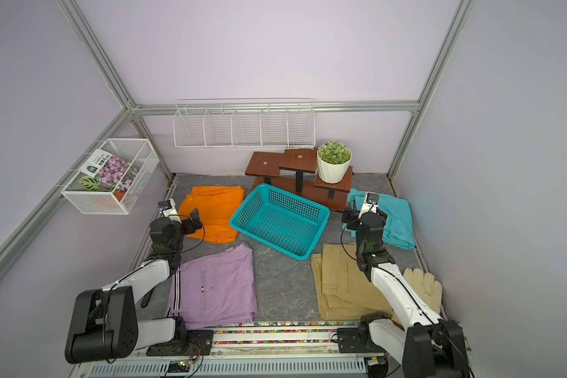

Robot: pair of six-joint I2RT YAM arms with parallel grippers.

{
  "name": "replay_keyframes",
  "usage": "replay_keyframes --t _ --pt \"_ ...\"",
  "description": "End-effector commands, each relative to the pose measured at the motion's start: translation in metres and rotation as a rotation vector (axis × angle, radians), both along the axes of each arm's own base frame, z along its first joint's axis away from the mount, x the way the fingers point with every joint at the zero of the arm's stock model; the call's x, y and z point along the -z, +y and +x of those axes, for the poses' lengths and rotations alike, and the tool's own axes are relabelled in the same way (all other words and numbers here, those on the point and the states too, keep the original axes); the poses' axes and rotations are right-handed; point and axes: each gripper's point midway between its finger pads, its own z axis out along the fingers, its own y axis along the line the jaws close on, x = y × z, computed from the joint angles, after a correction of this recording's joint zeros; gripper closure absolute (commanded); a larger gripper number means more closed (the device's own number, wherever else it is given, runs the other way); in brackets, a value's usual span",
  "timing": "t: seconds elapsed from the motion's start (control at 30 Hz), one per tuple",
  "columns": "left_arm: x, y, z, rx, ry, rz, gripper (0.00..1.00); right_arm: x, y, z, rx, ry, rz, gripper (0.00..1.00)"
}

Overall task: Put the folded long pants in the basket
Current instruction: Pick up the long pant at the center of the board.

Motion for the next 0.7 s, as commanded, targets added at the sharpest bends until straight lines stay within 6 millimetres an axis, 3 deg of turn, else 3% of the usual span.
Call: replay_keyframes --t 0.0,0.13,0.27,0.37,0.47,0.57,0.67 --pt "-0.008 0.002 -0.015 -0.052 0.165 -0.104 0.00 0.037 -0.014 -0.030 0.110 0.225 0.106 0.02" --pt "-0.047 -0.023 -0.037 0.035 0.196 -0.273 0.00 0.029 -0.014 -0.069 0.112 0.386 0.288 0.02" --pt "-0.088 -0.090 -0.088 0.385 0.059 -0.588 0.00 0.032 -0.033 -0.128 0.330 0.401 0.457 0.02" --pt "-0.075 -0.106 -0.126 0.390 0.151 -0.806 0.00 0.040 -0.025 -0.147 0.290 0.357 0.528 0.02" --pt "-0.068 -0.136 -0.160 0.507 0.260 -0.813 0.00 0.048 -0.015 -0.165 0.261 0.375 0.600 0.02" --pt "-0.060 -0.157 -0.186 0.593 0.304 -0.845 0.00 0.062 0.000 -0.169 0.185 0.434 0.621 0.02" --pt "-0.056 -0.175 -0.207 0.680 0.291 -0.967 0.00 0.092 0.003 -0.170 0.210 0.583 0.618 0.02"
